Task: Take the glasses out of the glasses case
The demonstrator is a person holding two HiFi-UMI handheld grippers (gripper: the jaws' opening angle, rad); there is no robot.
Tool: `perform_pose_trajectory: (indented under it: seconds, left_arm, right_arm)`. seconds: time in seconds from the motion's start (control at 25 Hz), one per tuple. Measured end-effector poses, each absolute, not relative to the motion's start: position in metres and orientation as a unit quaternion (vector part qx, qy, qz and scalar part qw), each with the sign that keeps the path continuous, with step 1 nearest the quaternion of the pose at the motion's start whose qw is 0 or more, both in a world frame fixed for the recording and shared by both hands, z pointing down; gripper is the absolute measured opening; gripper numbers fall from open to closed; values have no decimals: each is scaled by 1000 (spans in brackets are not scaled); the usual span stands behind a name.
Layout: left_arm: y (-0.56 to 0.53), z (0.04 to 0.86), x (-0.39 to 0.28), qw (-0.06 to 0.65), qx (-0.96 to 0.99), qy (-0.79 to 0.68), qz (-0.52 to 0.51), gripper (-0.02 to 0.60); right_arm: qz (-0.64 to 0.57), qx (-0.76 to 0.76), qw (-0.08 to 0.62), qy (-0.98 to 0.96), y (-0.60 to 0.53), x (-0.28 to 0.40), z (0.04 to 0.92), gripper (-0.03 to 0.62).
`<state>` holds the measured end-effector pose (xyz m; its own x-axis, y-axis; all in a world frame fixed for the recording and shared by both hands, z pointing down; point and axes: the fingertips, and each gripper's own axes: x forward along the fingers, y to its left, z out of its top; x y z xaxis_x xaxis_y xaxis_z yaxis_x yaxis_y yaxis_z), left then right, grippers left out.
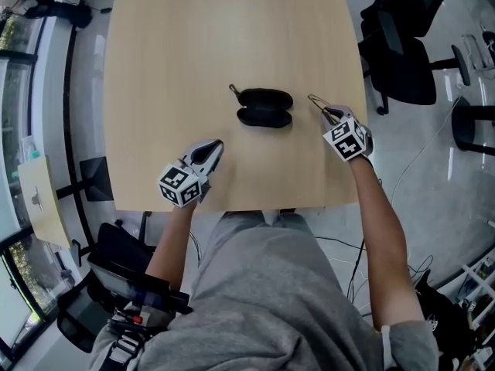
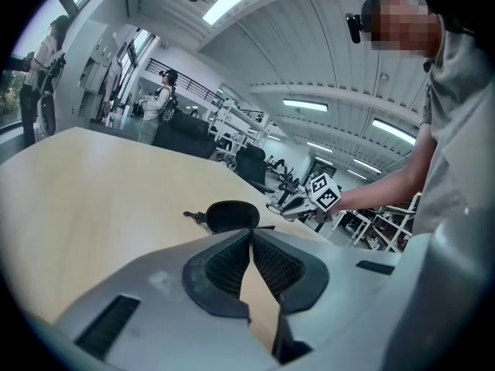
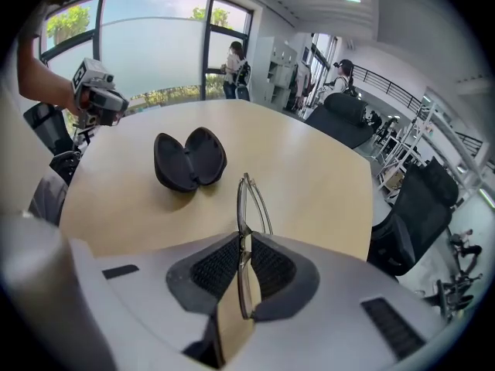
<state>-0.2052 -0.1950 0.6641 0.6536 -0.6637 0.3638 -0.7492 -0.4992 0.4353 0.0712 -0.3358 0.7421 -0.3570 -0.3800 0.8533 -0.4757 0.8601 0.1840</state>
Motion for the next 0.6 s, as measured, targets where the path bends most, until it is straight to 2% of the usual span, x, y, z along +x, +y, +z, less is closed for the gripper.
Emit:
perform_pose_trajectory:
  seconds: [0.6]
  left_arm:
    - [-118, 642, -220, 265, 855, -440, 66, 8]
  right_arm:
    - [83, 257, 532, -803, -316, 85, 767, 51]
